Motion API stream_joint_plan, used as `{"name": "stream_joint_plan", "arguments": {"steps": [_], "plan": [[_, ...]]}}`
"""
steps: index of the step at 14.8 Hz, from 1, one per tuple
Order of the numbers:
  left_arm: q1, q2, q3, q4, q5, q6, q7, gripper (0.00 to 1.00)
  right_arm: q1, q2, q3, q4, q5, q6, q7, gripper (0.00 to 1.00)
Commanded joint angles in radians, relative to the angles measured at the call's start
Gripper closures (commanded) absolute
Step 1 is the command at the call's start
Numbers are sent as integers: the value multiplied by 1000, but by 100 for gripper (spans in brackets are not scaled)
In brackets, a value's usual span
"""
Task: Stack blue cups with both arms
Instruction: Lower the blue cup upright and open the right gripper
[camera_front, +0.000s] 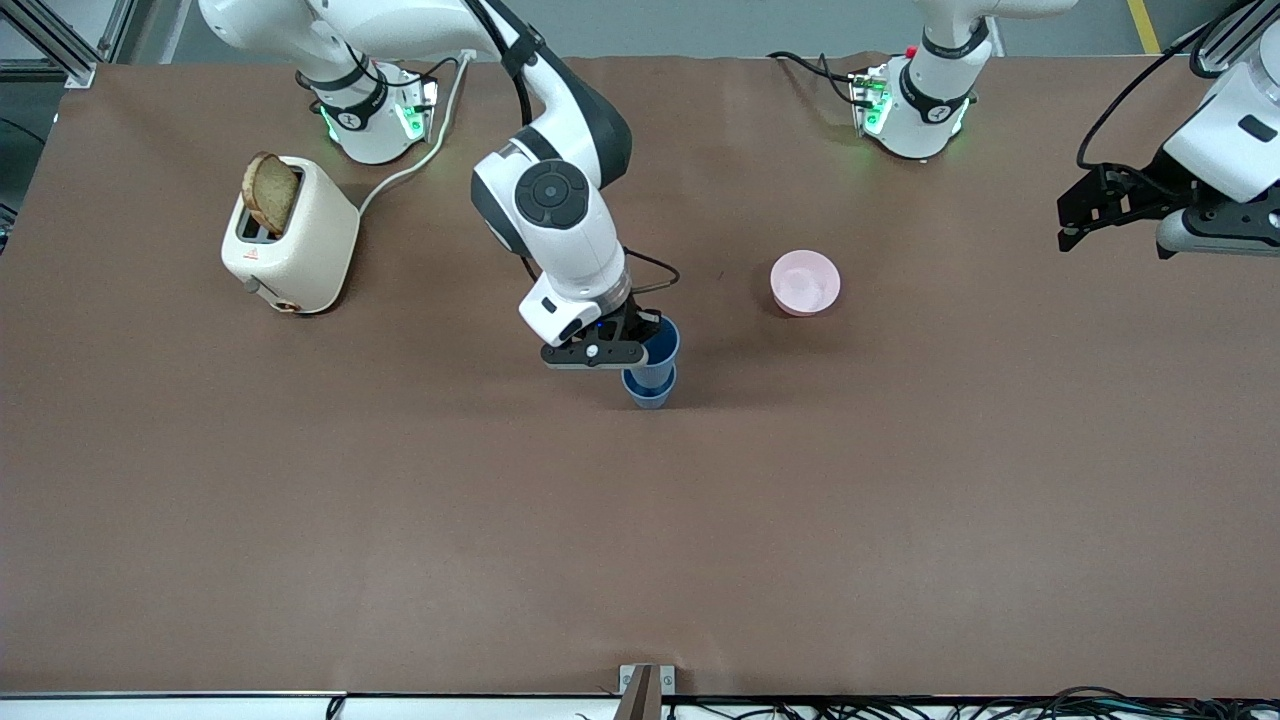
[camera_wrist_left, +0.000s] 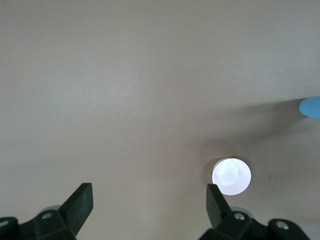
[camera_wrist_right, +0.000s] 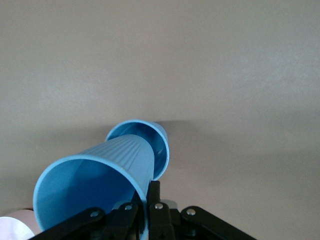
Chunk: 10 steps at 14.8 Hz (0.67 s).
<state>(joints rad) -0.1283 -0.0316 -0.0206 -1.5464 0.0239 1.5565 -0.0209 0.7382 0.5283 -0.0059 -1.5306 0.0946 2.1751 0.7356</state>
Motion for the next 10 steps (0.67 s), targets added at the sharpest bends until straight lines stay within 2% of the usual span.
{"name": "stream_joint_plan", "arguments": {"steps": [1,8,10], "plan": [[6,-2,-1,-3,-33,22,-8,0,12,-11,-9,-19,7,11,16,100],[9,1,-1,-4,-33,20,-7,0,13,10,-11,-17,-4,15,11,97],[7,1,-1,-4,-33,13,-7,0,12,41,-11,-20,-7,75,10,96]]}}
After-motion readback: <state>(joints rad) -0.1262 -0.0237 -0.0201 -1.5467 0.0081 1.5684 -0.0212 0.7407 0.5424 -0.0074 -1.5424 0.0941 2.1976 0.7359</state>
